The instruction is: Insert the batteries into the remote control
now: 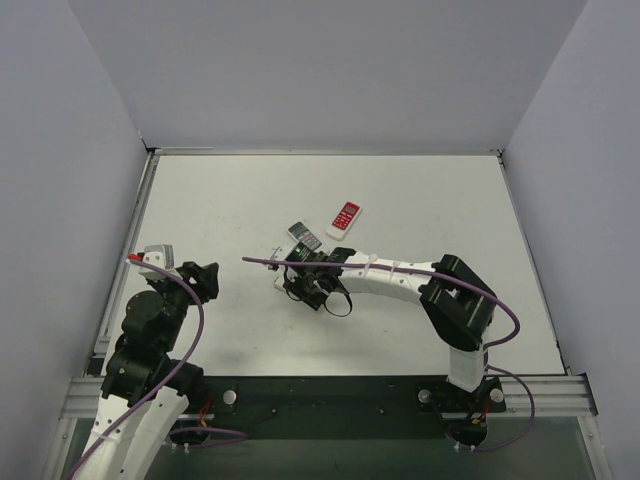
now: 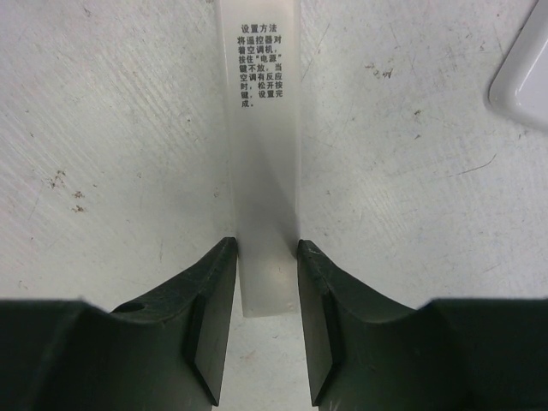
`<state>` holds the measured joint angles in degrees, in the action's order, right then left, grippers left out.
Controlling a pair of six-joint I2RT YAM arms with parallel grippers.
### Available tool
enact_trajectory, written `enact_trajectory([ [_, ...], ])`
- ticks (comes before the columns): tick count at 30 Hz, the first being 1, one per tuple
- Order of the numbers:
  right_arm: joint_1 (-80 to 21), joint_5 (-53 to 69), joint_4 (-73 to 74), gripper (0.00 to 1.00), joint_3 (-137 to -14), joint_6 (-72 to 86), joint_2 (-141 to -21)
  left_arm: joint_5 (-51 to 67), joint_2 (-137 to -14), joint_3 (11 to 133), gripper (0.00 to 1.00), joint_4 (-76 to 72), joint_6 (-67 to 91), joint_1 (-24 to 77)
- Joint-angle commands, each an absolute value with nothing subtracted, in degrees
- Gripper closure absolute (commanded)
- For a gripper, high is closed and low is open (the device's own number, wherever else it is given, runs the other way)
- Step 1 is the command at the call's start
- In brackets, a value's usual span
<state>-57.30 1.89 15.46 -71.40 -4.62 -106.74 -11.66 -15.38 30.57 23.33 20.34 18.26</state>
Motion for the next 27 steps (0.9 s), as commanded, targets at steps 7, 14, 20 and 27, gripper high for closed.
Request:
enact_trajectory([
  [7, -56.87, 1.93, 16.26, 0.68, -73.13, -5.19, -108.54, -10.99, -15.82, 30.76, 0.32, 20.74, 20.39, 17.93],
  [14, -56.86, 1.93, 16.35, 0.78, -73.13, -5.27, -107.84, -10.99, -15.73, 30.76, 0.32, 20.83, 20.3, 17.93],
  [20, -57.04, 2.55, 16.35, 0.84, -72.16, -5.27, -104.34, -10.99, -15.73, 30.76, 0.32, 20.83, 20.3, 17.84],
  [27, -57.22, 2.81, 15.65, 0.84, -70.49, -4.57, -101.08, -10.9, -15.64, 30.76, 0.32, 20.83, 20.48, 17.75],
])
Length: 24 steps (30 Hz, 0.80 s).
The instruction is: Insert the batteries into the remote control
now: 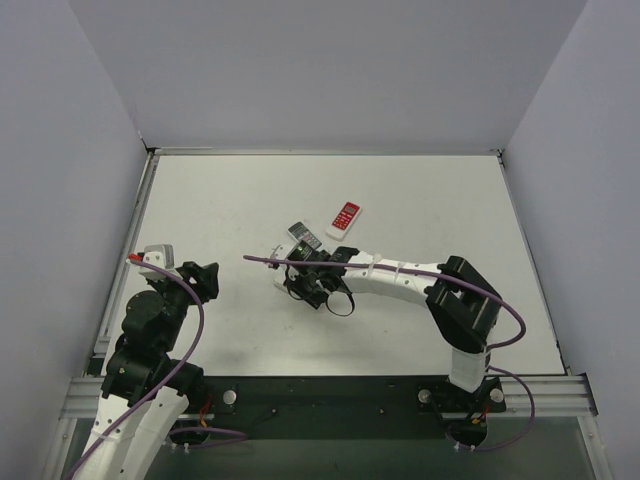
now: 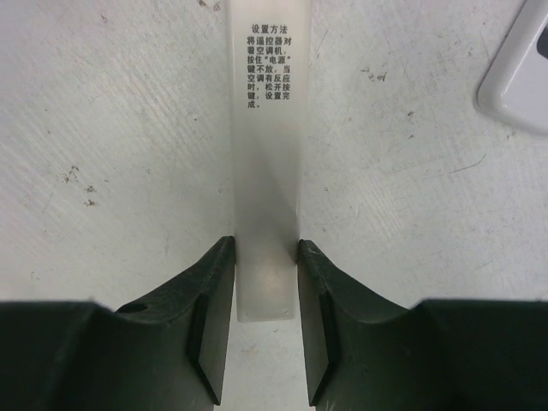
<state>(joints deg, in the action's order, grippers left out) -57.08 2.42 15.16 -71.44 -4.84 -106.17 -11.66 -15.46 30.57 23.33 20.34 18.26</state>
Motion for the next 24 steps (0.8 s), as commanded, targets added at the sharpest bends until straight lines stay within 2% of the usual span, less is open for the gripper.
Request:
enact_trajectory([
  [1, -57.22, 2.81, 15.47, 0.84, -70.14, -4.4, -100.81, -10.81, -15.73, 30.76, 0.32, 20.74, 20.48, 17.75],
  [11, -57.13, -1.83, 14.41, 0.84, -62.94, -0.09, -93.62, -10.99, -15.56, 30.76, 0.32, 21.18, 20.74, 17.75],
  [17, -55.99, -5.97, 15.55, 0.84, -54.24, 8.33, -86.41, -10.81, -15.56, 30.76, 0.32, 20.92, 20.83, 17.58],
  [24, -53.88, -7.21, 18.54, 0.85, -47.12, 17.04, -83.85, -10.63, -15.64, 30.67, 0.32, 20.65, 20.92, 17.4],
])
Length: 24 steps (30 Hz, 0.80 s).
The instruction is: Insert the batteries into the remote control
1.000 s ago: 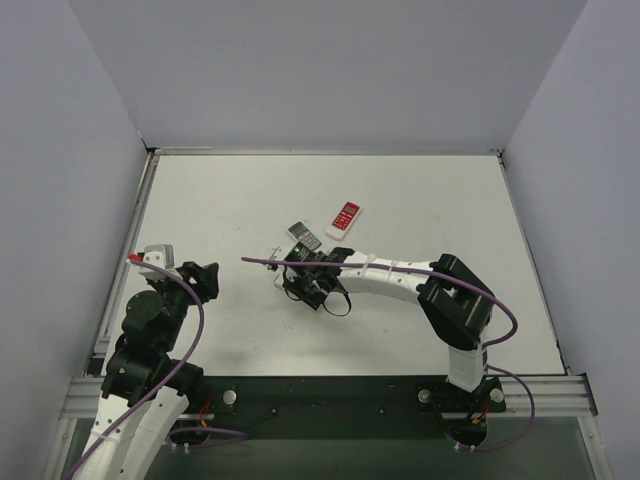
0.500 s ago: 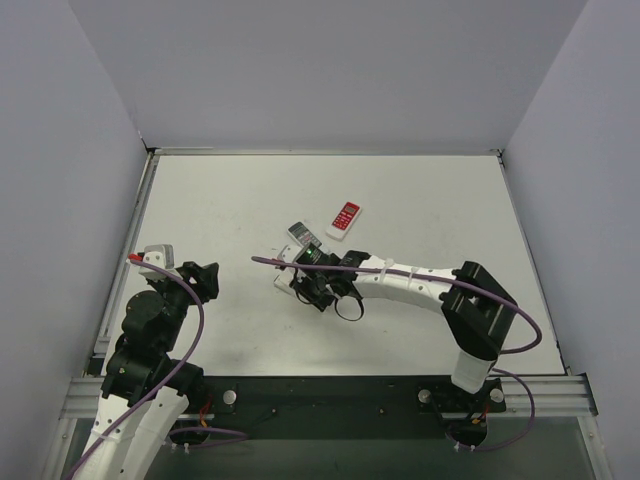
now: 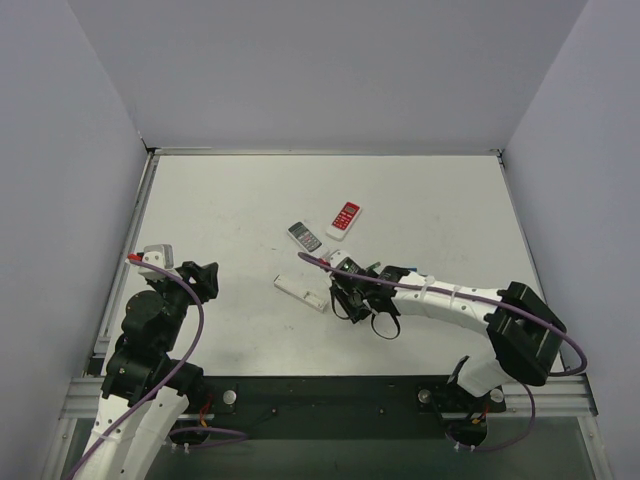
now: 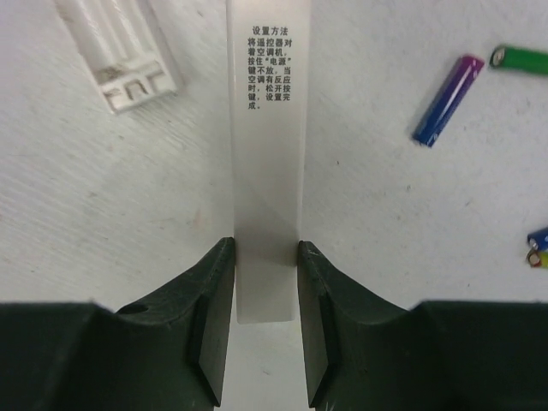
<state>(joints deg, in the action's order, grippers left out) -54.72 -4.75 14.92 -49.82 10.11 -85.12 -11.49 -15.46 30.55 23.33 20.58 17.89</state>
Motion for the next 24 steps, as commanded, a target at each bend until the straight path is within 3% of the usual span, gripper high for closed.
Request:
enact_trajectory([
  [1, -53.53, -7.29, 18.81, 0.85, -46.76, 17.92, -84.02, -10.55, -15.64, 30.67, 0.32, 20.65, 21.0, 17.4],
  [7, -52.73, -6.77, 19.51, 0.84, -46.84, 20.04, -87.62, -10.55, -15.73, 30.76, 0.32, 20.65, 21.0, 17.4],
  [13, -52.56, -5.89, 20.21, 0.65, -47.81, 20.74, -90.61, -10.55, -15.82, 30.67, 0.32, 20.57, 21.01, 17.4],
  [17, -52.56, -5.89, 21.09, 0.44, -48.43, 19.87, -87.82, -10.2, -16.08, 30.67, 0.32, 20.48, 21.09, 17.4],
  [24, -47.04, -6.07, 22.85, 0.41, -52.73, 18.02, -82.71, -9.58, -16.96, 30.76, 0.32, 20.57, 21.44, 17.4],
])
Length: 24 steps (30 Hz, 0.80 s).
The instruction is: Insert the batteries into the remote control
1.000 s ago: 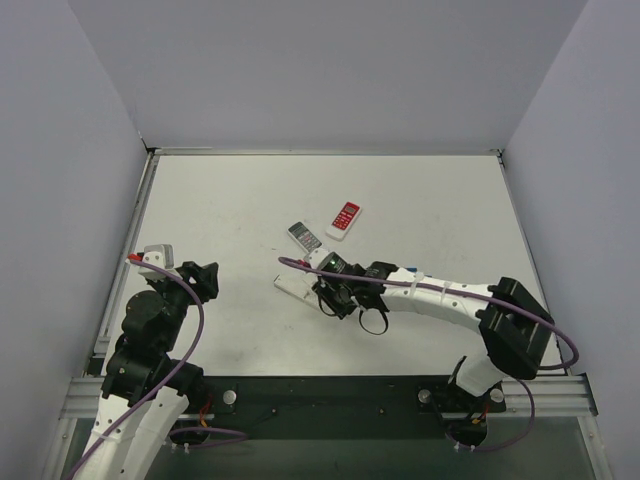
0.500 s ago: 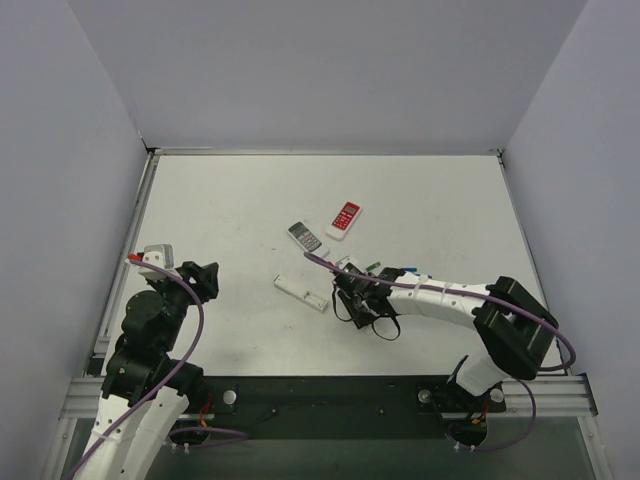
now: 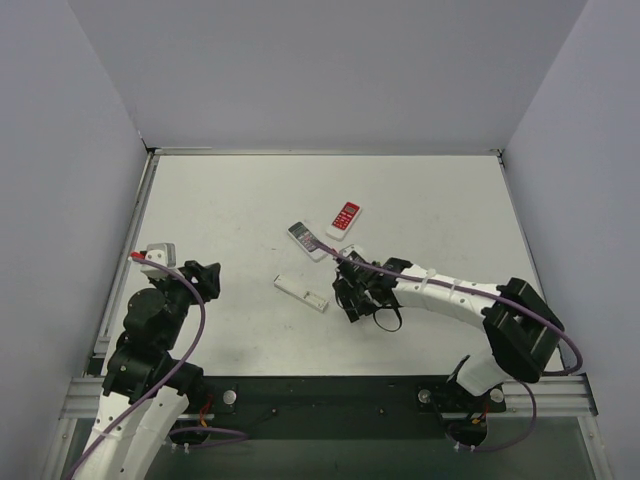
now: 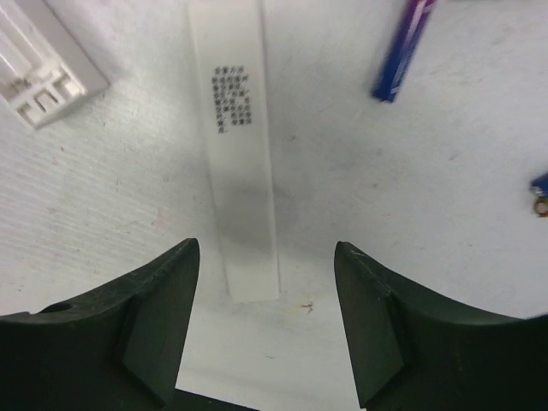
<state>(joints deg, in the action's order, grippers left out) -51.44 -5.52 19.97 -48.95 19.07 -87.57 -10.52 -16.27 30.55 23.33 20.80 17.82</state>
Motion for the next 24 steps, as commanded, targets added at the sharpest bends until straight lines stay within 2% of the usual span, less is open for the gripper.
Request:
enact_trajectory([
  [1, -45.98, -5.98, 22.85, 0.41, -53.08, 17.93, -82.27, -9.58, -16.96, 30.76, 0.32, 20.65, 21.45, 17.4],
  [10, -34.81, -2.64, 22.33, 0.51, -55.37, 17.49, -82.43, -9.49, -17.23, 30.85, 0.32, 20.74, 21.45, 17.32],
  [18, -31.12, 2.81, 17.5, 0.62, -54.84, 18.89, -85.95, -8.97, -17.66, 30.76, 0.32, 20.22, 21.45, 17.4],
  [24, -30.15, 2.28, 16.0, 0.67, -57.74, 21.18, -90.17, -8.79, -17.84, 30.85, 0.32, 20.13, 21.27, 17.31],
])
